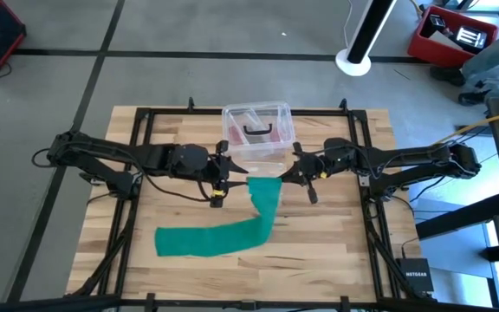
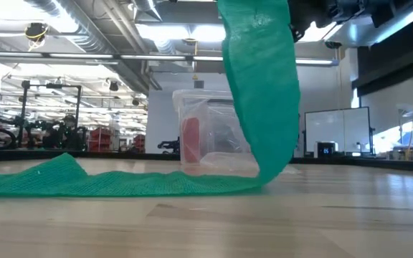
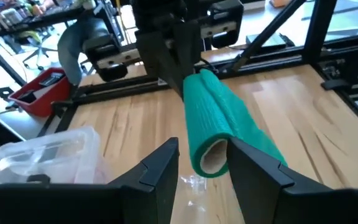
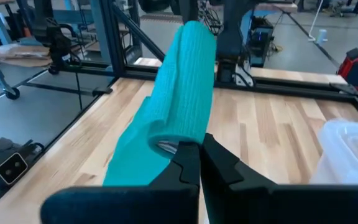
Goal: Roll bandage
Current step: Roll the green bandage
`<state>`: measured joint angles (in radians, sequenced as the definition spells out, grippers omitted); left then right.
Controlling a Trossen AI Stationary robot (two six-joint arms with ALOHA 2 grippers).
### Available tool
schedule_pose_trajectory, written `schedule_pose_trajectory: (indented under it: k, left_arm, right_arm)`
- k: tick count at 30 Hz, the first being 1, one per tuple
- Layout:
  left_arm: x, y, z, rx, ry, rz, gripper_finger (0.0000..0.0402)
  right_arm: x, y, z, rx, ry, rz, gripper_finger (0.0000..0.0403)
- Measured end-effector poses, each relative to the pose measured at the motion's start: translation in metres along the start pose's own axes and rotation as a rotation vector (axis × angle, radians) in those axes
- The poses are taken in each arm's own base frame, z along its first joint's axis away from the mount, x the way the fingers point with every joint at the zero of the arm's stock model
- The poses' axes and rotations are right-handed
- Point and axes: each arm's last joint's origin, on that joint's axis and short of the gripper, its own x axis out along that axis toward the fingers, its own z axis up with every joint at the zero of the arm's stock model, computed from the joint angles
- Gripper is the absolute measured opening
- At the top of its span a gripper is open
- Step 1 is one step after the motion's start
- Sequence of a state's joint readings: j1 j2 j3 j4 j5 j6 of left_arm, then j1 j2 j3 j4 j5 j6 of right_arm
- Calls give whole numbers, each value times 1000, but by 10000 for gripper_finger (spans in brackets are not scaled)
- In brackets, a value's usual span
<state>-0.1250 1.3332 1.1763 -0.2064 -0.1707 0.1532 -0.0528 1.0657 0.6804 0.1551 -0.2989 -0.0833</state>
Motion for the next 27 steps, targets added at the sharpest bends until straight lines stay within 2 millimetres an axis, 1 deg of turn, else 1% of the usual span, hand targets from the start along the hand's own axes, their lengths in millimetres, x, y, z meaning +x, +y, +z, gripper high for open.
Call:
schedule_pose_trajectory:
  k: [7, 14, 19, 24, 27]
  left_arm:
    - [2, -1, 1, -2, -12, -8, 129]
    - [9, -4, -5, 10, 29, -28, 129]
    - [9, -3, -5, 17, 28, -20, 129]
    - [7, -3, -6, 18, 44, -16, 129]
    - [1, -1, -2, 16, 21, -2, 129]
  right_arm:
    - [0, 1, 2, -2, -23, 25, 1]
    - [1, 1, 2, 2, -31, 53, 1]
    - [1, 3, 3, 19, -48, 111, 1]
    - [-1, 3, 5, 16, -56, 111, 0]
    - [-1, 3, 5, 14, -62, 108, 0]
